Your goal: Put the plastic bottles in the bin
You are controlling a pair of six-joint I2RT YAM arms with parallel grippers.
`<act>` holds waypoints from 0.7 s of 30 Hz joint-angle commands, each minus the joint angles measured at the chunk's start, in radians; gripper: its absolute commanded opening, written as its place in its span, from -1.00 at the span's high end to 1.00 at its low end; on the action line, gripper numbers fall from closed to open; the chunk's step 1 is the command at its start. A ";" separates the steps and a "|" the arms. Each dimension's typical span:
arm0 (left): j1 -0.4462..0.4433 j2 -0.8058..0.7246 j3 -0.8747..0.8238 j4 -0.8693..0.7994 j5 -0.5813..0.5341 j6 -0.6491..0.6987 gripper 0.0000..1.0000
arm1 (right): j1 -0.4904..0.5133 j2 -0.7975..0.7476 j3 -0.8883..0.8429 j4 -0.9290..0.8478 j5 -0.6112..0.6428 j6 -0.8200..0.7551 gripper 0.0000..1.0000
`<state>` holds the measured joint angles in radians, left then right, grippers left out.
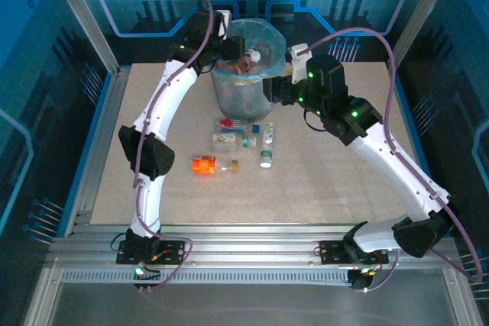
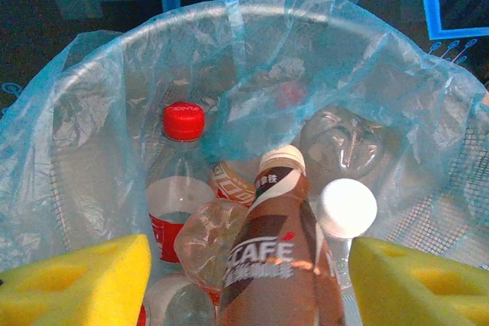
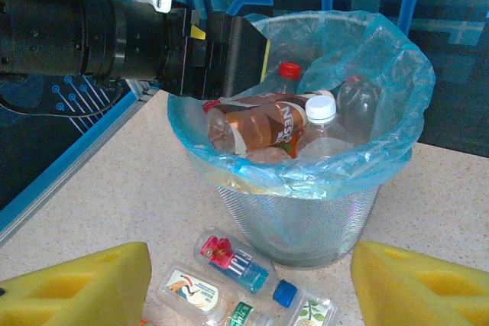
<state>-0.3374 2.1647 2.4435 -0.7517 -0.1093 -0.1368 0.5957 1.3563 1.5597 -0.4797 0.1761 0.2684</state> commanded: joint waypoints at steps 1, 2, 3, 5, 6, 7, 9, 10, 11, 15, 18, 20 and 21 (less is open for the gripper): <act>0.000 -0.020 -0.005 0.005 -0.006 -0.013 -0.32 | 0.013 0.008 0.016 0.009 0.003 -0.011 -0.41; 0.000 -0.011 -0.005 0.001 -0.001 -0.016 -0.28 | 0.013 0.012 0.015 0.007 0.002 -0.011 -0.41; -0.001 -0.002 -0.006 -0.004 0.006 -0.017 -0.25 | 0.014 0.013 0.015 0.006 0.003 -0.011 -0.41; -0.004 0.017 -0.007 -0.012 0.011 -0.022 -0.18 | 0.012 0.017 0.012 0.004 0.002 -0.011 -0.41; -0.005 0.026 -0.007 -0.015 0.016 -0.024 -0.17 | 0.013 0.020 0.010 0.003 0.002 -0.011 -0.41; -0.006 0.036 -0.005 -0.021 0.021 -0.025 -0.16 | 0.013 0.021 0.008 0.003 0.003 -0.010 -0.41; -0.008 0.059 -0.002 -0.027 0.029 -0.027 -0.16 | 0.013 0.023 0.005 0.003 0.003 -0.010 -0.41; -0.010 0.068 0.001 -0.029 0.033 -0.028 -0.16 | 0.013 0.024 0.004 0.003 0.005 -0.009 -0.41; -0.012 0.079 0.008 -0.031 0.037 -0.028 -0.16 | 0.013 0.027 0.003 0.003 0.003 -0.008 -0.41; -0.021 0.126 0.077 -0.058 0.046 -0.026 -0.16 | 0.014 0.041 0.014 -0.006 0.000 -0.006 -0.42; -0.026 0.136 0.101 -0.053 0.047 -0.025 -0.16 | 0.015 0.044 0.019 -0.007 -0.002 -0.006 -0.42; -0.029 0.137 0.101 -0.042 0.048 -0.023 -0.16 | 0.015 0.048 0.020 -0.007 -0.002 -0.005 -0.42; -0.028 0.142 0.102 -0.039 0.050 -0.024 -0.17 | 0.015 0.048 0.022 -0.008 -0.002 -0.005 -0.42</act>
<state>-0.3511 2.2864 2.5080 -0.7696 -0.0883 -0.1589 0.5957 1.3968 1.5597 -0.4862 0.1757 0.2684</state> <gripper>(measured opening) 0.583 0.709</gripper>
